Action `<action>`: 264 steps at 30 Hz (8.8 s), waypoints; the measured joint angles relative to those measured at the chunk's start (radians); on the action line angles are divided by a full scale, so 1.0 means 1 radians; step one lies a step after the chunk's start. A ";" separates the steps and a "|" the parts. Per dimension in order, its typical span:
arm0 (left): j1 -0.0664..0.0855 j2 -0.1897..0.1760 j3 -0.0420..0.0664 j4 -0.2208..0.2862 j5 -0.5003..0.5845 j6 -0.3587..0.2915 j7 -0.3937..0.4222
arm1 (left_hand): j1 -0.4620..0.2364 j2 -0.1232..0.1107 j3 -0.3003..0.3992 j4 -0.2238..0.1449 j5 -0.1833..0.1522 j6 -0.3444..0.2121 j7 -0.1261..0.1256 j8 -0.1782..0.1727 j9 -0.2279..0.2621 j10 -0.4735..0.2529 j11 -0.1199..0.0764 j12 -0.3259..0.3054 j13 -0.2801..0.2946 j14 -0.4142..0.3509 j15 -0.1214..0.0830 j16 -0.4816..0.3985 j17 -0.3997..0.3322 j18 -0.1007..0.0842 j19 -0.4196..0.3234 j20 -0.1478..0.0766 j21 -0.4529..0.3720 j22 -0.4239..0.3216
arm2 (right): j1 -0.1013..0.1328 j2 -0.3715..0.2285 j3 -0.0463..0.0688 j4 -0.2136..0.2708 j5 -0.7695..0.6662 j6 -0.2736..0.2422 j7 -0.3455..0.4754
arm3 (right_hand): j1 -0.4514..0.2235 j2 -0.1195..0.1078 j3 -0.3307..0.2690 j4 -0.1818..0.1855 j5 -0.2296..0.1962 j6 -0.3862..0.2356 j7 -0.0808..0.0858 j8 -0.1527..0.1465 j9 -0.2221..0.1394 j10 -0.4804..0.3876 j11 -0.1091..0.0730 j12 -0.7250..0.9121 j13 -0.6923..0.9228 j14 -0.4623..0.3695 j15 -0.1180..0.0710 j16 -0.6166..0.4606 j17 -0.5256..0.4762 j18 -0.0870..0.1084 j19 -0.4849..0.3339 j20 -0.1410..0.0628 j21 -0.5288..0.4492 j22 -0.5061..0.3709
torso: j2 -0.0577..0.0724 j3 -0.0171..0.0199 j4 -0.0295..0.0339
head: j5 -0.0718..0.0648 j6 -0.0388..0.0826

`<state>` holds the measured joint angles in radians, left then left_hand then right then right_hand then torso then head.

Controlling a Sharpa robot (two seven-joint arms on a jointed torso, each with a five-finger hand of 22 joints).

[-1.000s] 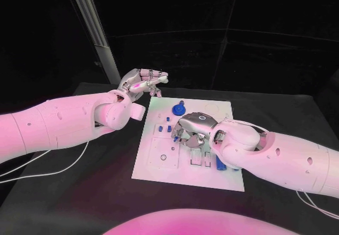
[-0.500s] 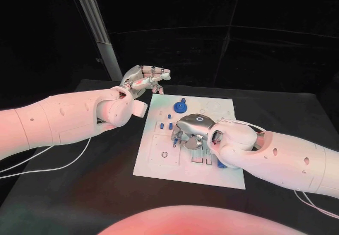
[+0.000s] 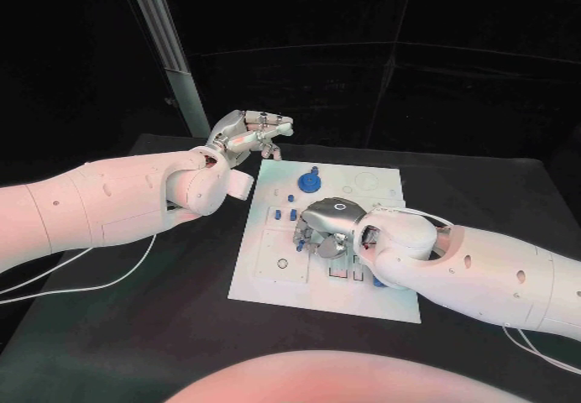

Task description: Assemble the parts on the task board

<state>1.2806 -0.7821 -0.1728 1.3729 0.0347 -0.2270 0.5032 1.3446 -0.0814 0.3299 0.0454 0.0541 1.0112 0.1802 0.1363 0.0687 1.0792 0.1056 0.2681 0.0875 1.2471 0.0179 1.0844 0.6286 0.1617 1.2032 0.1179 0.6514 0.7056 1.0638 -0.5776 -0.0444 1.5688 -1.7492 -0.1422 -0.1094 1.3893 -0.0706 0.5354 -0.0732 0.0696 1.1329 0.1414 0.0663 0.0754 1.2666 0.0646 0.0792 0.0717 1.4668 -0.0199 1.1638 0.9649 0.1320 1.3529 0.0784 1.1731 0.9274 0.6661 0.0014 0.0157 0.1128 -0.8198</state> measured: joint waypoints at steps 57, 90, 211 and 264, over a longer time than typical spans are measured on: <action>0.000 -0.005 0.000 -0.002 0.000 0.002 -0.010 | 0.000 0.000 0.000 0.000 0.000 0.000 0.000 0.000 0.000 -0.009 0.002 0.007 0.000 -0.004 0.004 -0.005 -0.008 0.000 0.000 0.000 0.000 -0.003 | 0.011 -0.161 0.013 0.090 0.010 -0.101 0.019 | -0.085 -0.062 -0.098 0.037 0.029 -0.128 0.033 -0.003 -0.010 -0.162 0.047 -0.014 -0.009 0.000 0.025 -0.004 -0.058 0.000 -0.054 0.036 -0.017 -0.046 | -0.004 -0.0002 -0.0031 | -0.020 0.014; 0.000 -0.005 0.000 -0.004 0.001 0.006 -0.015 | 0.000 0.000 -0.003 -0.003 0.000 -0.004 -0.004 0.000 0.000 -0.009 0.002 0.006 0.000 -0.004 0.004 -0.009 -0.012 0.000 -0.003 0.003 -0.008 -0.004 | 0.064 -0.238 0.039 0.052 -0.007 0.022 -0.067 | -0.015 -0.013 -0.290 0.061 0.029 -0.179 0.010 0.000 -0.006 -0.199 0.028 0.044 -0.006 -0.002 0.027 -0.023 -0.116 0.000 -0.067 0.029 -0.039 -0.072 | -0.001 -0.0008 -0.0004 | -0.038 0.034; 0.001 0.016 -0.001 -0.029 0.001 0.009 -0.026 | 0.005 0.005 -0.003 -0.003 0.000 -0.004 -0.004 0.000 0.000 -0.016 0.002 0.006 -0.001 -0.007 0.007 -0.008 -0.016 0.008 -0.003 0.003 -0.008 -0.007 | 0.015 0.038 -0.001 0.047 -0.044 0.065 0.029 | 0.016 0.018 -0.122 0.045 -0.008 -0.032 0.004 0.006 -0.004 -0.034 0.005 0.008 -0.007 0.002 0.009 0.050 -0.049 0.000 -0.034 0.009 0.031 0.016 | -0.002 -0.0006 -0.0020 | 0.023 -0.008; 0.001 0.006 -0.001 -0.027 0.001 0.011 -0.032 | 0.005 0.005 0.000 -0.005 0.000 -0.007 0.000 0.004 0.000 -0.016 0.002 0.011 -0.002 -0.011 0.004 -0.008 -0.018 0.008 -0.003 0.003 -0.012 -0.009 | 0.040 -0.343 0.008 0.235 0.262 -0.150 0.017 | -0.147 -0.014 -0.374 0.157 0.114 -0.126 -0.008 0.073 0.016 0.051 -0.017 0.256 0.103 0.000 -0.008 0.135 0.051 -0.024 0.019 -0.001 0.098 0.120 | -0.010 -0.0044 -0.0114 | -0.051 0.024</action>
<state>1.2811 -0.7765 -0.1739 1.3455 0.0358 -0.2161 0.4713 1.3497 -0.0763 0.3300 0.0400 0.0541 1.0040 0.1802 0.1402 0.0689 1.0630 0.1071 0.2787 0.0860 1.2363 0.0216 1.0759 0.6102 0.1693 1.2000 0.1211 0.6398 0.6966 1.1036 -0.9202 -0.0362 1.8042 -1.4867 -0.2919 -0.0923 1.2425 -0.0847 0.1612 0.0837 0.1840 1.0069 0.1333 0.1397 0.0912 1.3173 0.0476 0.3355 0.1749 1.4666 -0.0275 1.2985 1.0160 0.1080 1.3719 0.0776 1.2709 1.0471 0.6564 -0.0030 0.0043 0.0620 -0.7961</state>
